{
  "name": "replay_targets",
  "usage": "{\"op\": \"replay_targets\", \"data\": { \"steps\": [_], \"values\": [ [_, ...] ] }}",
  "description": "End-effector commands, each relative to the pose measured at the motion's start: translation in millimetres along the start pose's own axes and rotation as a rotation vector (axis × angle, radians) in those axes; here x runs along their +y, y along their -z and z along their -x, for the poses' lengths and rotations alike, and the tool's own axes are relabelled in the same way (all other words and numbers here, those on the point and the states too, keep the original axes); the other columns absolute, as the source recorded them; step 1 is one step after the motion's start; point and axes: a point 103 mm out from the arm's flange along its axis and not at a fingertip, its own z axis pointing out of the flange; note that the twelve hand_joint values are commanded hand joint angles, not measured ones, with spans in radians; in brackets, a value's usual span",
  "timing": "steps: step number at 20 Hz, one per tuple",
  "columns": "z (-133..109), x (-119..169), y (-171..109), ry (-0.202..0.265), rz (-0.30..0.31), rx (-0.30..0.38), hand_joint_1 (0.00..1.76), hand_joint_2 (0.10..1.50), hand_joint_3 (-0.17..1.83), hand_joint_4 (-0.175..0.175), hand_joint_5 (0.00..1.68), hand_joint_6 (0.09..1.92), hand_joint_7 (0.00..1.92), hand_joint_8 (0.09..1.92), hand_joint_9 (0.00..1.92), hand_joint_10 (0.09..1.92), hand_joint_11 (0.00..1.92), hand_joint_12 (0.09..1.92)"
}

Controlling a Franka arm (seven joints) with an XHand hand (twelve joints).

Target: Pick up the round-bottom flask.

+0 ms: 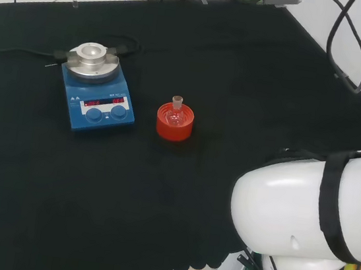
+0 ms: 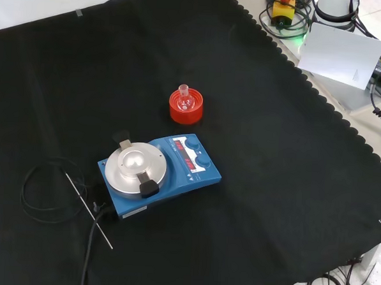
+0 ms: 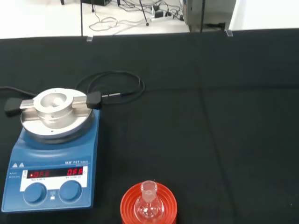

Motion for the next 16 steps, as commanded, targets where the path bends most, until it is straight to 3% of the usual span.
{"op": "replay_targets", "data": {
  "steps": [1, 11, 16],
  "values": [
    [6, 3, -1, -0.022, 0.029, 0.0, 0.13, 1.28, 0.31, -0.029, 0.41, 0.36, 0.06, 0.57, 0.18, 0.68, 0.0, 1.27],
    [27, 19, -62, -0.089, -0.042, 0.043, 0.14, 1.28, 0.3, -0.03, 0.41, 0.35, 0.06, 0.57, 0.18, 0.68, 0.0, 1.27],
    [38, 26, -96, -0.097, -0.075, 0.061, 0.15, 1.28, 0.3, -0.03, 0.41, 0.35, 0.06, 0.57, 0.19, 0.68, 0.0, 1.27]
  ]
}}
